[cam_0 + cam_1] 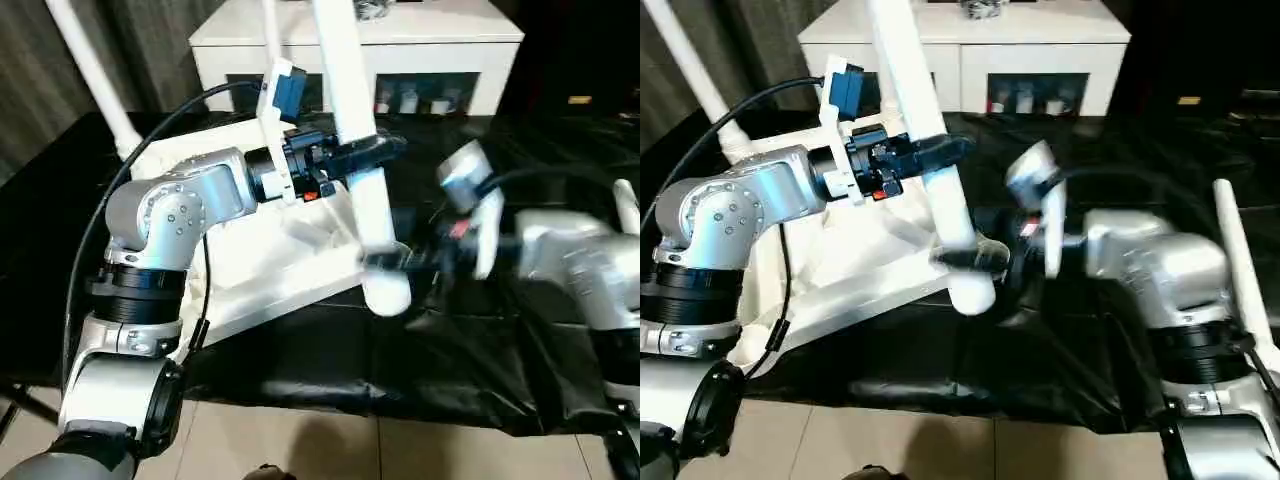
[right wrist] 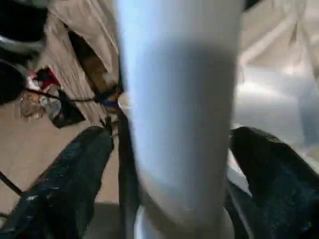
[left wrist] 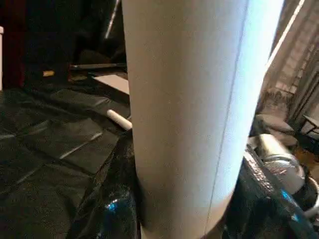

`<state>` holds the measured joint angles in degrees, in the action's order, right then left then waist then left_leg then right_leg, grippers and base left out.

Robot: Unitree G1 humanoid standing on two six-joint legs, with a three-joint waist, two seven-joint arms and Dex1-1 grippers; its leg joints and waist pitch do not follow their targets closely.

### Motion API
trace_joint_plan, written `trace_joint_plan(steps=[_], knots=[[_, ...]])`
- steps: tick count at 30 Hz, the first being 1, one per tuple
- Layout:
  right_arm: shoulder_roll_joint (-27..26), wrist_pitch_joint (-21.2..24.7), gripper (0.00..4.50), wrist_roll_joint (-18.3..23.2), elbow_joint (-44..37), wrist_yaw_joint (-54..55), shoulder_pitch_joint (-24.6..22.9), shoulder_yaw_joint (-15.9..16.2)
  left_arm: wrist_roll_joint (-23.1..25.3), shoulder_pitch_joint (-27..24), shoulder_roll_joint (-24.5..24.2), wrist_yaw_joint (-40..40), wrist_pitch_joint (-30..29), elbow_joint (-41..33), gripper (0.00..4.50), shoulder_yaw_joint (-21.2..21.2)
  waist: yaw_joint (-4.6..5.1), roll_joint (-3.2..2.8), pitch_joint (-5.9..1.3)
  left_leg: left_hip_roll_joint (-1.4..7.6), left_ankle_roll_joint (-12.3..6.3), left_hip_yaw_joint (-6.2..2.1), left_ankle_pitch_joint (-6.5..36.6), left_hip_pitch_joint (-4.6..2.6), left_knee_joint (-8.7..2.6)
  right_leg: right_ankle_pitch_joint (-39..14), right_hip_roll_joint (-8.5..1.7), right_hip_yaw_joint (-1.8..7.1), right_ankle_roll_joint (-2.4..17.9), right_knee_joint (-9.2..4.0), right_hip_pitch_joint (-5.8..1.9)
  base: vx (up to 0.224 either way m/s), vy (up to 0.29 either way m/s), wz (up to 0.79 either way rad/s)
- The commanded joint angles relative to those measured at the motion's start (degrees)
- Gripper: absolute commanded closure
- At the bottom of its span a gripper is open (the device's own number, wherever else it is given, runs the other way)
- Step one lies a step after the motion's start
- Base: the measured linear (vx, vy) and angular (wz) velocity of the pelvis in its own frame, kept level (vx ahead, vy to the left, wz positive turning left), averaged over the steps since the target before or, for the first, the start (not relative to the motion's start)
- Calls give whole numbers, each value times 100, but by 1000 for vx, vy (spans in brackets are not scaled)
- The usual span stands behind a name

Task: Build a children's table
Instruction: Pick table leg

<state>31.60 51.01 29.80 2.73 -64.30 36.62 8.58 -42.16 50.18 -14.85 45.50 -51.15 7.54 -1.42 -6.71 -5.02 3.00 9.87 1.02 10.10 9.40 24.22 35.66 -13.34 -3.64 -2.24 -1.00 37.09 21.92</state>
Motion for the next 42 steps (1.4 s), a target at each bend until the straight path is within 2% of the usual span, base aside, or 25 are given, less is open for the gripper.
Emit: trace_joint_plan(steps=[1,3,6,7,12,14,16,20,22,28,30,37,39,42], knots=[[40,-49,85,-88,27,-35,135,68,-10,131,-61,105,9,-153,271,20,-10,173,-450,290,-246,-107,445,-218,-329,13,-445,208,1574,-382,-197,0,0,0],[32,-23,93,-77,67,-63,170,101,3,126,-78,175,22,-163,271,41,-14,160,-457,295,-248,-115,428,-220,-329,55,-445,206,1566,-369,-201,0,0,0],[30,-15,113,-55,91,-76,203,136,6,114,-96,223,41,-169,271,63,-11,182,-455,288,-275,-107,428,-215,-325,106,-448,206,1593,-373,-204,0,0,0],[30,-15,132,-55,91,-76,203,136,6,114,-96,223,41,-169,271,63,-11,180,-457,291,-283,-108,420,-213,-323,99,-448,206,1595,-367,-208,0,0,0],[-19,-20,163,-40,156,-64,238,119,-6,93,-105,283,63,-189,271,74,-9,172,-462,295,-305,-112,393,-216,-321,145,-442,202,1601,-358,-206,0,0,0],[-34,-43,194,-49,145,-78,216,122,-15,70,-105,316,61,-224,271,93,-14,172,-462,291,-316,-110,379,-212,-318,190,-440,200,1620,-356,-206,0,0,0],[-40,-57,207,-43,132,-98,202,123,-16,54,-104,348,59,-248,271,114,-12,173,-463,294,-315,-112,396,-215,-317,166,-442,198,1623,-355,-207,0,0,0],[-8,-249,236,-143,66,-168,195,233,63,32,-140,479,91,-286,271,234,-13,167,-466,293,-309,-110,390,-214,-314,152,-443,200,1617,-357,-209,0,0,0],[-6,-289,188,-173,52,-185,198,258,76,34,-151,507,103,-281,271,256,-8,169,-464,300,-295,-112,414,-217,-318,129,-442,199,1601,-354,-205,0,0,0],[65,-331,148,-226,13,-351,236,377,110,67,-171,624,132,-273,272,334,-15,181,-468,293,-325,-106,378,-216,-309,185,-443,201,1627,-350,-213,0,0,0],[102,-374,122,-264,20,-386,242,424,112,75,-179,670,131,-277,272,364,-14,184,-468,294,-336,-108,350,-212,-308,207,-442,199,1632,-343,-210,0,0,0],[241,-373,110,-238,-17,-656,206,554,193,143,-215,827,206,-199,272,450,-16,177,-471,294,-376,-107,363,-215,-298,180,-437,199,1647,-347,-212,0,0,0],[255,-351,139,-222,-27,-690,196,564,200,154,-214,844,214,-186,272,452,-17,177,-469,298,-380,-108,381,-218,-300,176,-435,197,1651,-347,-211,0,0,0],[265,-243,158,-163,-61,-725,169,579,193,173,-203,872,217,-174,272,452,-13,173,-471,291,-407,-109,361,-209,-293,227,-435,197,1676,-339,-214,0,0,0]])
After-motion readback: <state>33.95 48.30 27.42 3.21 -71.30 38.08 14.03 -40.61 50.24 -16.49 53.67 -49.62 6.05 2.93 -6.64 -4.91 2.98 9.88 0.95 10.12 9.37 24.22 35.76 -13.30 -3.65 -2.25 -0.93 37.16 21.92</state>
